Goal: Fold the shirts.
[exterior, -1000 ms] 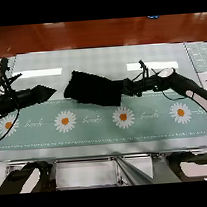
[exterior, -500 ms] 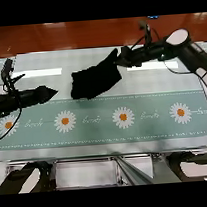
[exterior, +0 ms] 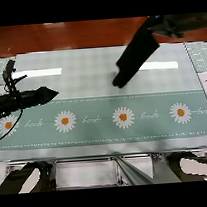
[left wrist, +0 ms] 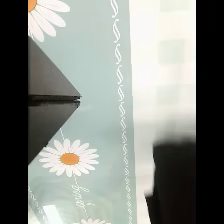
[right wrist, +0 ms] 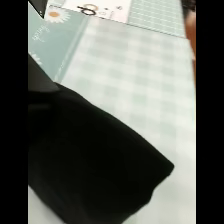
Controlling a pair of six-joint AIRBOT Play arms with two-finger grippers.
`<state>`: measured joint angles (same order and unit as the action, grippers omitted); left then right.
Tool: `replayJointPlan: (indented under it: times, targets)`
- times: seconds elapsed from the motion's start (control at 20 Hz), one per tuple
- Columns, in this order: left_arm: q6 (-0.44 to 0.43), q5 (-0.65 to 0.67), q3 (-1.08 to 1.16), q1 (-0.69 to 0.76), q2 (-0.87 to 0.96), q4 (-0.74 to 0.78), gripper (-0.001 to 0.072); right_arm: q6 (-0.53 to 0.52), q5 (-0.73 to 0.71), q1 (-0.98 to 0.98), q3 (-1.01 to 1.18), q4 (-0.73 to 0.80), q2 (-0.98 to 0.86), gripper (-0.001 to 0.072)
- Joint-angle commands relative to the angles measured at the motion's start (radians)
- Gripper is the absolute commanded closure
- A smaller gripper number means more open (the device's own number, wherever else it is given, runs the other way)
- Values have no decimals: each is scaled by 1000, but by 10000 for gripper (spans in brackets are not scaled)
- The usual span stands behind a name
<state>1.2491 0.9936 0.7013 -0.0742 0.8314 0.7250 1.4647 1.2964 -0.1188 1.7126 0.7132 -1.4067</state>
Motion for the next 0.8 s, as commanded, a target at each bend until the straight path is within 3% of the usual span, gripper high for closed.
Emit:
replayJointPlan:
  times: [0.0, 0.2, 0.45, 0.75]
  targets:
    - [0, 5, 0, 0, 1, 0, 687, 6, 73, -184, 14, 2, 89, 688]
    - [0, -8, 0, 0, 1, -17, 687, 4, 201, -454, 0, 39, 174, 689]
    - [0, -127, 0, 0, 2, -79, 687, 39, 288, -764, -95, 86, 254, 689]
    - [-38, -171, 0, 0, 26, -79, 687, 122, 421, -1078, -405, 389, 430, 689]
